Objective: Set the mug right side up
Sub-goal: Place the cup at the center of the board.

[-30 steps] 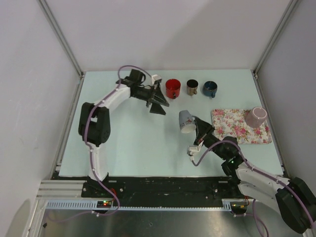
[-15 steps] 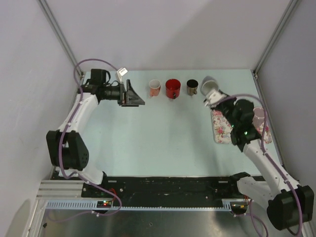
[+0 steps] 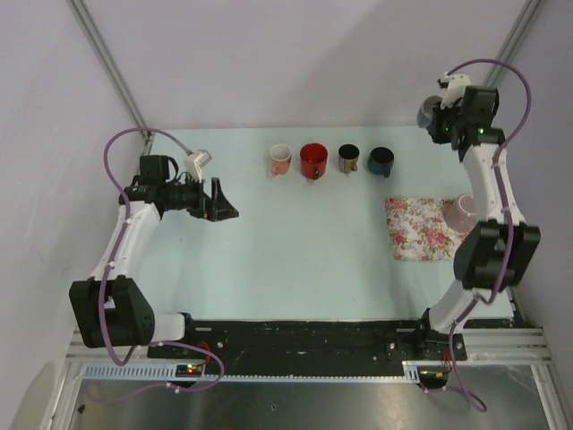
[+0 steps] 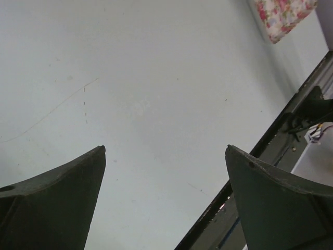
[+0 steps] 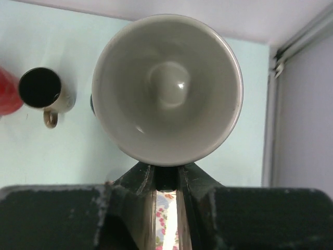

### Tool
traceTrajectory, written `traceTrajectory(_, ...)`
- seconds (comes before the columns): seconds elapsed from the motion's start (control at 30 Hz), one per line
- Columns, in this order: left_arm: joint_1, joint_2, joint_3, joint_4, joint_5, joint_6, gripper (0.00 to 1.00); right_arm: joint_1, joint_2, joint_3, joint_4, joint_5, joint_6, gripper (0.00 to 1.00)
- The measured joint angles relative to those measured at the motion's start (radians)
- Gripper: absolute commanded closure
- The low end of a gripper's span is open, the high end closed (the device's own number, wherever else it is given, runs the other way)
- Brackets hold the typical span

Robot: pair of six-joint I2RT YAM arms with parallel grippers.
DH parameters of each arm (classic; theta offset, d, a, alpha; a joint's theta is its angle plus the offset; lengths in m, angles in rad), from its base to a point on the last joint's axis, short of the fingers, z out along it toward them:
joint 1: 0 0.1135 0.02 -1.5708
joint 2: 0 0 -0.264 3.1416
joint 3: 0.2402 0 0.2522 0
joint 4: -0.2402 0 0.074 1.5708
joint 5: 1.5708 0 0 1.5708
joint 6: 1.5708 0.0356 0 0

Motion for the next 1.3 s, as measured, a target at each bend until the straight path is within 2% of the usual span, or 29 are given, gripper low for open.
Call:
traceTrajectory(0.13,0.002,-0.013,-0.037,-0.003,-0.020,0.052,0.00,-0.059,0.236,0.238,-0.161,-0.027,0.119,1.00)
traceTrajectory(0.3,0.003,-0.028,-0.071,-0.003,-0.034,0.101,0.00,-0.084,0.411,0.369,-0.289,-0.030,0.187,1.00)
traceTrajectory(0.47,0.003,-0.028,-0.075,-0.003,-0.040,0.128,0.00,-0.080,0.521,0.430,-0.350,-0.027,0.212,1.00)
traceTrajectory(0.73,0.003,-0.023,-0.075,-0.003,-0.041,0.138,0.00,-0.065,0.585,0.432,-0.382,0.002,0.215,1.00)
traceTrajectory(1.3,0.003,-0.021,-0.090,-0.003,-0.040,0.141,0.00,-0.006,0.632,0.399,-0.326,0.118,0.210,1.00)
